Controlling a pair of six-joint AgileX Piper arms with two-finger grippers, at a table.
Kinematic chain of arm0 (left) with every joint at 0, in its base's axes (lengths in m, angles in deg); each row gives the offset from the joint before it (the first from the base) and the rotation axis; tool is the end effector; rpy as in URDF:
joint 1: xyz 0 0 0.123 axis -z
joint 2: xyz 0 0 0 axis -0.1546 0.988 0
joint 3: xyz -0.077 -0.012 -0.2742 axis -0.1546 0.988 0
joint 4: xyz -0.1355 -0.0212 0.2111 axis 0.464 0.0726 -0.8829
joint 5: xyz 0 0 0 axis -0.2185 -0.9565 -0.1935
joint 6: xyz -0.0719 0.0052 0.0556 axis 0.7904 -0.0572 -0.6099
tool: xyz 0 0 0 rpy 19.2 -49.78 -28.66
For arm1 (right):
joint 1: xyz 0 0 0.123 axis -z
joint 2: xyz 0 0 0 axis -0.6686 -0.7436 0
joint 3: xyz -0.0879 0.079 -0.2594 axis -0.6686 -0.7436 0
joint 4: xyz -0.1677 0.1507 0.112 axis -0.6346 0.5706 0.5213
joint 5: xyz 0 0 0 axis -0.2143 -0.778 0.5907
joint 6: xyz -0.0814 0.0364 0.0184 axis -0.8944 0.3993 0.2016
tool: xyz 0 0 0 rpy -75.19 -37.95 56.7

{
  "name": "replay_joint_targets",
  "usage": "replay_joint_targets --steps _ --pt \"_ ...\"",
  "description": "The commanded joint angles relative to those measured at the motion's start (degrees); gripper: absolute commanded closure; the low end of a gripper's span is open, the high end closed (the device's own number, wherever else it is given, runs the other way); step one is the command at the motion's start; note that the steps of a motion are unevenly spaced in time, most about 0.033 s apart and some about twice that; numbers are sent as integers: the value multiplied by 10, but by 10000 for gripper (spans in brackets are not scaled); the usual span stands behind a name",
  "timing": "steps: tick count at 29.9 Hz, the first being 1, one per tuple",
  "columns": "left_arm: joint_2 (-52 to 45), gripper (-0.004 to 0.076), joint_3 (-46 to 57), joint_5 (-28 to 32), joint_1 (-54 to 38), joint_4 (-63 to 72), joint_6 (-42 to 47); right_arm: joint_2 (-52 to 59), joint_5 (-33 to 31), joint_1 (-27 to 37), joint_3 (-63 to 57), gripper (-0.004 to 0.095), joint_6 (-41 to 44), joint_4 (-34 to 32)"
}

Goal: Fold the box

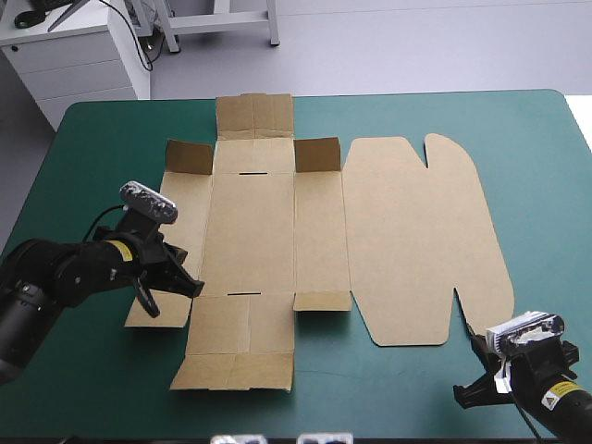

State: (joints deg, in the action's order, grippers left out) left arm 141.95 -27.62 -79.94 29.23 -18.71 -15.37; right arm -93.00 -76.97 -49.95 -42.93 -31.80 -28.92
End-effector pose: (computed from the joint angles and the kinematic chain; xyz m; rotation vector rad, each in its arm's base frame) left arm 0.1841 -0.0759 0.3549 0.6898 2.3556 -0.1718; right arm 0.0546 0.0260 0.2765 -0.4239 2.1794 0.2209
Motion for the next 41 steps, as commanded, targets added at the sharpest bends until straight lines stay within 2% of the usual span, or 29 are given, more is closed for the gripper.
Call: replay_joint_targets --steps 1,4,8,11,15,20,24,30,37,39,41 --pt "37 707 -57 10 -3 4 -9 -5 32 0 14 912 -3 4" --pt "72 707 -84 -2 -31 40 -45 -5 34 0 14 912 -3 4" --pt "105 707 -116 -38 -127 138 -113 -5 34 0 14 912 -3 4" --pt "123 707 -130 -90 -222 235 -187 -5 34 0 14 912 -3 4" --pt "150 707 -131 -189 -356 352 -287 -5 44 0 11 912 -3 4" --pt "181 707 -131 -196 -466 407 -294 -5 49 0 8 912 -3 5" --pt "201 707 -131 -196 -503 405 -294 -5 49 0 8 912 -3 5" --pt "214 707 -126 -196 -507 310 -288 -5 49 0 8 912 -3 5" --pt "276 706 -119 -185 -507 325 -286 -5 49 0 8 912 -3 5" --pt "300 675 -119 -192 -507 342 -286 -5 49 0 8 912 -3 5" --pt "322 610 -119 -199 -507 354 -286 -5 49 0 8 912 -3 5"
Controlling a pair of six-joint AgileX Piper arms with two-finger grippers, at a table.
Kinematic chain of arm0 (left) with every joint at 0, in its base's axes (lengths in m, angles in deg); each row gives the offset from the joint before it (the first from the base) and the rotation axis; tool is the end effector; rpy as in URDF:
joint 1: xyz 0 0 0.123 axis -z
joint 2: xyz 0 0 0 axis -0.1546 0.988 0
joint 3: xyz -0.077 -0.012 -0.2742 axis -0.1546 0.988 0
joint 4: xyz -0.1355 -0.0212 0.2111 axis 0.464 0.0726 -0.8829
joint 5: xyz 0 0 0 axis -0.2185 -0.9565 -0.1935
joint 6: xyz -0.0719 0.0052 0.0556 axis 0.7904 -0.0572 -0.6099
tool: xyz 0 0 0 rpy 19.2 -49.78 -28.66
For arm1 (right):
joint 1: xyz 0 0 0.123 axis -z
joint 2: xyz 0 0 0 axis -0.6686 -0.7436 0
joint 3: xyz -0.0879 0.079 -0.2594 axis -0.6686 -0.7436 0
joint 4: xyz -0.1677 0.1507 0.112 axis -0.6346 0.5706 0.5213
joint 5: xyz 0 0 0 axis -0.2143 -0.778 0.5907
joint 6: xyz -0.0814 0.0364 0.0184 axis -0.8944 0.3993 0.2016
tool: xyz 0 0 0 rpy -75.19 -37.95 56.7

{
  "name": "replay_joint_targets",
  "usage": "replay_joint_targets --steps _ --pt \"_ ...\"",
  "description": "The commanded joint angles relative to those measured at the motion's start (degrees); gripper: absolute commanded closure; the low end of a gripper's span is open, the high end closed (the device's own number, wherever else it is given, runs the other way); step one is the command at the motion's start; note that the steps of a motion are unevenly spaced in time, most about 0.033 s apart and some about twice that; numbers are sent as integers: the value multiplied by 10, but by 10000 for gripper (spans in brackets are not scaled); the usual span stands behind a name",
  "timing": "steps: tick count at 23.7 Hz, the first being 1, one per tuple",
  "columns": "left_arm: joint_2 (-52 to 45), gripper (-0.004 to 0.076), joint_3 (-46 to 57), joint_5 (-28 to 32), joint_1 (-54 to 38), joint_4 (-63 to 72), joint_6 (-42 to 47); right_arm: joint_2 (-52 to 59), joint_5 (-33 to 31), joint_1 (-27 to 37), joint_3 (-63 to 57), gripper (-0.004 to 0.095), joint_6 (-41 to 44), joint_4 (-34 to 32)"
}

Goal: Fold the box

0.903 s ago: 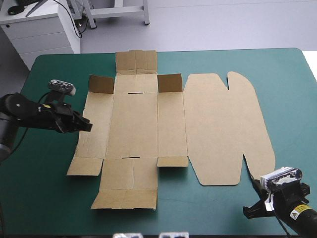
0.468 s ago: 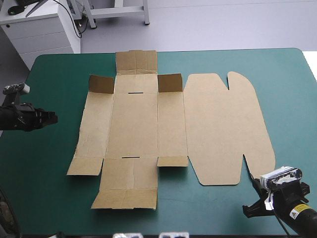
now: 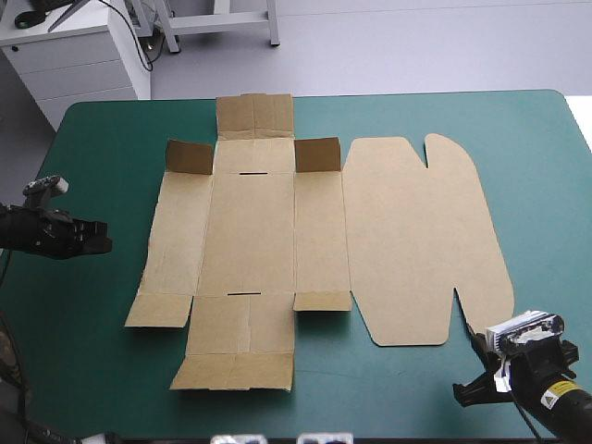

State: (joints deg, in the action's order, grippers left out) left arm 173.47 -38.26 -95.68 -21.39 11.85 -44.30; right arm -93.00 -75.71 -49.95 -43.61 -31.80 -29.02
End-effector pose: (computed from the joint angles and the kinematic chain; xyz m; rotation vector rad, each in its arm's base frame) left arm 0.2859 0.1085 0.2759 0.0162 2.6790 -0.6234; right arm 0.0562 0.0258 0.2743 -0.4173 2.1711 0.2162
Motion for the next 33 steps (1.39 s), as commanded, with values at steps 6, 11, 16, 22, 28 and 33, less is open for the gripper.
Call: replay_joint_targets --steps 6,11,16,22,28,33 --pt "29 288 6 -42 -1 60 -2 -5 36 0 15 912 -3 6" --pt "34 230 30 -42 -1 61 -3 -5 36 0 15 912 -3 6" --pt "35 230 56 -26 -1 72 -17 -5 36 0 15 912 -3 6" --pt "38 230 83 -19 10 119 -44 -5 36 0 15 912 -3 6" --pt "88 230 97 -24 78 125 -45 -5 36 0 15 912 -3 6" --pt "94 400 97 -5 103 136 -37 -5 36 0 15 912 -3 6"
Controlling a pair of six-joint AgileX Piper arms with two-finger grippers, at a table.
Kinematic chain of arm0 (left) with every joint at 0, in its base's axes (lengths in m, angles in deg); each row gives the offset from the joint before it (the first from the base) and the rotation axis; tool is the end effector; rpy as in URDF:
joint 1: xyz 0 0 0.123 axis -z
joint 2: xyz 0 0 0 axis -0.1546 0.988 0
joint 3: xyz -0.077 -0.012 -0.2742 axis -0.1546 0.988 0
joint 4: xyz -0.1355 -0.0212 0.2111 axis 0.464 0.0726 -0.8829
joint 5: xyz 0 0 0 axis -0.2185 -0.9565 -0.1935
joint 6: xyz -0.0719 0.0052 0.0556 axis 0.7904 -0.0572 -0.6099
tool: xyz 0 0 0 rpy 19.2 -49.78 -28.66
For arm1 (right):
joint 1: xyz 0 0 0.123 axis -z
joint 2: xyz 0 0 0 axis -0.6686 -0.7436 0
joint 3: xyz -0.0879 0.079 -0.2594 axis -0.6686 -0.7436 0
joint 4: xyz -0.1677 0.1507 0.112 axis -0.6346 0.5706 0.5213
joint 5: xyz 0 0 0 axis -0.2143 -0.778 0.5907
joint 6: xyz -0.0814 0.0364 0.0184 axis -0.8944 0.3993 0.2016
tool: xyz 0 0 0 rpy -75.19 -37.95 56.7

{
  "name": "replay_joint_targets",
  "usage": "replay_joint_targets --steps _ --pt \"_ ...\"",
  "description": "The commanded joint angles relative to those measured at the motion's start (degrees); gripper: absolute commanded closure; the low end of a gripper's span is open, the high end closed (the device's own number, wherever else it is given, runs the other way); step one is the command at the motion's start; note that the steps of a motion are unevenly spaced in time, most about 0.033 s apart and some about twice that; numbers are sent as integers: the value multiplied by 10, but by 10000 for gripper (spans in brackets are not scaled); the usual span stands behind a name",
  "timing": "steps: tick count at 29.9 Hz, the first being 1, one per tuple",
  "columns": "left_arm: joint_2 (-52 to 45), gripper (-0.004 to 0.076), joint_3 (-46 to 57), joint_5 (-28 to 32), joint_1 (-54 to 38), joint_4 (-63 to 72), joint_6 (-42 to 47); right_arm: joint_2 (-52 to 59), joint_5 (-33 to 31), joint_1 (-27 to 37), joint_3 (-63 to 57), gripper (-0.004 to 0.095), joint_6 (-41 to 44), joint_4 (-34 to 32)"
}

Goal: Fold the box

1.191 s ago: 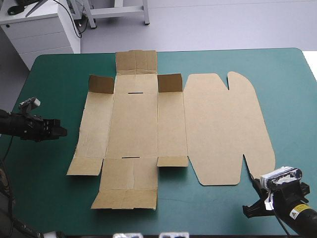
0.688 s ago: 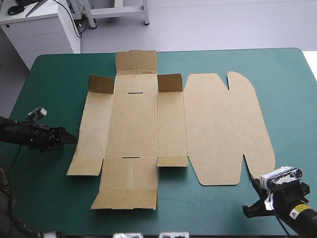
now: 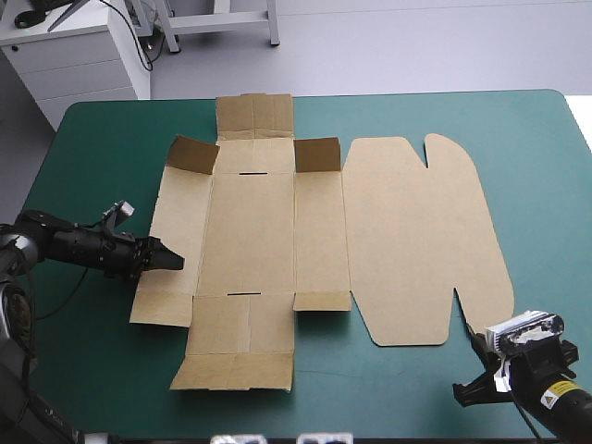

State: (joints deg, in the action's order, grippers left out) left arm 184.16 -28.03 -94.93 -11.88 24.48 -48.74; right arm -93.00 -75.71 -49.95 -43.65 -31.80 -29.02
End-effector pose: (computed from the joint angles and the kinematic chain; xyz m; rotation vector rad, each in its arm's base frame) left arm 0.3024 0.0463 0.1893 0.0269 2.7476 -1.1165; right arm 0.0562 0.0258 0.2741 -0.4173 2.1718 0.2162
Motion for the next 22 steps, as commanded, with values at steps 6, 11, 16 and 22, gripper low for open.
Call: replay_joint_targets --steps 6,11,16,22 --pt "-13 734 -6 -12 8 12 12 -5 36 0 15 912 -3 6" --pt "-13 731 -6 -13 8 17 12 -5 36 0 15 912 -3 6" --pt "-13 731 -6 -19 8 15 11 -5 36 0 15 912 -3 6" --pt "-13 731 -6 -28 8 15 3 -5 36 0 15 912 -3 6"
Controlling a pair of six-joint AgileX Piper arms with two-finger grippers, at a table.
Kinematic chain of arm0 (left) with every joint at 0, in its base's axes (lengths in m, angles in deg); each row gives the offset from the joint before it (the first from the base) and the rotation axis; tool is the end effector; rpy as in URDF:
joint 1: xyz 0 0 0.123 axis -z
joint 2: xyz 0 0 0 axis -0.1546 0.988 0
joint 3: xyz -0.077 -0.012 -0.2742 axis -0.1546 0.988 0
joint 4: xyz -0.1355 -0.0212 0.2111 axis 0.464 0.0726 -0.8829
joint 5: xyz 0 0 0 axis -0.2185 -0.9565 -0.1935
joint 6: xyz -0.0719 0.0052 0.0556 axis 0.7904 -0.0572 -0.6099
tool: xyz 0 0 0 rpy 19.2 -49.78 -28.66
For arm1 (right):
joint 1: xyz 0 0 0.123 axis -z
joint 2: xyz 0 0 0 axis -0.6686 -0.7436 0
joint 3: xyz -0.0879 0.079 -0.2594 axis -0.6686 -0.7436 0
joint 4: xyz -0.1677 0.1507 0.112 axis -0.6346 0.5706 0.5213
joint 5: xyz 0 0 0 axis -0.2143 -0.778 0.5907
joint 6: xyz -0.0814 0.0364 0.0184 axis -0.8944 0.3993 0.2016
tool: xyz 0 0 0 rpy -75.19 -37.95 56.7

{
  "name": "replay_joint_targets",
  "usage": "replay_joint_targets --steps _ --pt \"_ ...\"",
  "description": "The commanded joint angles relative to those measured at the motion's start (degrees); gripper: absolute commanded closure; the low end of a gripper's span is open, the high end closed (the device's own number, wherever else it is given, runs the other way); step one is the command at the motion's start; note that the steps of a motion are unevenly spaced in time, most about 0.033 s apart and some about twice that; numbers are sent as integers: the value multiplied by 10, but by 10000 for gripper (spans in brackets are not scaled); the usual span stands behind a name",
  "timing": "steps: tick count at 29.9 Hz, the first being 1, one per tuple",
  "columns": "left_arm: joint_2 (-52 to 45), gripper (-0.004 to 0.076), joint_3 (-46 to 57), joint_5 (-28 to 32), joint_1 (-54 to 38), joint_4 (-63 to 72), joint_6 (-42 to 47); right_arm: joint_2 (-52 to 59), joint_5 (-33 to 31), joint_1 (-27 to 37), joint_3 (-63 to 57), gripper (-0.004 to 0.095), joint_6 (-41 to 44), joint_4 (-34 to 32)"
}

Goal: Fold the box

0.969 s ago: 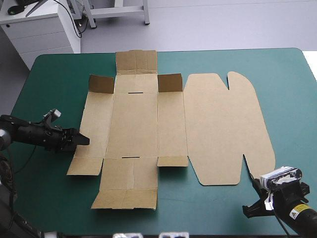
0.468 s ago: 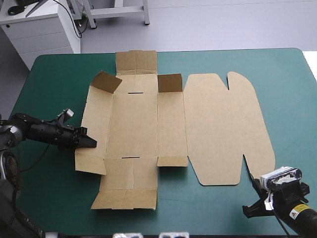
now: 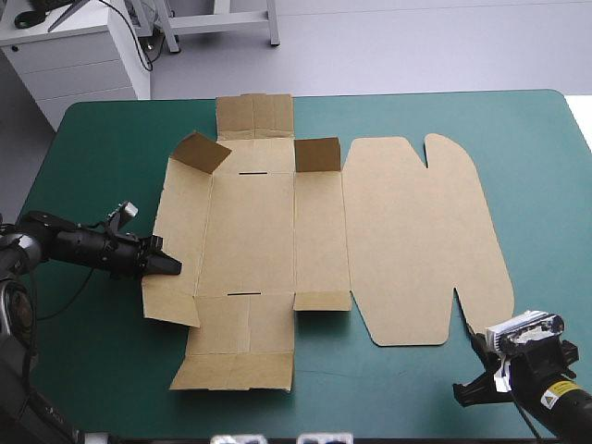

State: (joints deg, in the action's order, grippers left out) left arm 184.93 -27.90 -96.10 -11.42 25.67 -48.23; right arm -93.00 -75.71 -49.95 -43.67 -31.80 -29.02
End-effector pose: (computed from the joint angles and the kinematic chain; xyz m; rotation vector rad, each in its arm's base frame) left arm 0.3030 0.0422 0.1866 0.0101 2.7484 -1.1736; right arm 0.0562 0.0258 0.2740 -0.4173 2.1721 0.2163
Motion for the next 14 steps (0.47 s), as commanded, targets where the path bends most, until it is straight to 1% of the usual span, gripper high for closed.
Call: replay_joint_targets --steps 1,9,12,14 --pt "-21 731 -7 -16 4 3 -2 -5 36 0 15 912 -3 6" --pt "-24 731 -17 -17 4 11 -12 -5 36 0 15 912 -3 6" --pt "-38 731 -28 -35 5 30 -37 -5 36 0 15 912 -3 6" --pt "-54 731 -45 -38 9 28 -38 -5 36 0 15 912 -3 6"
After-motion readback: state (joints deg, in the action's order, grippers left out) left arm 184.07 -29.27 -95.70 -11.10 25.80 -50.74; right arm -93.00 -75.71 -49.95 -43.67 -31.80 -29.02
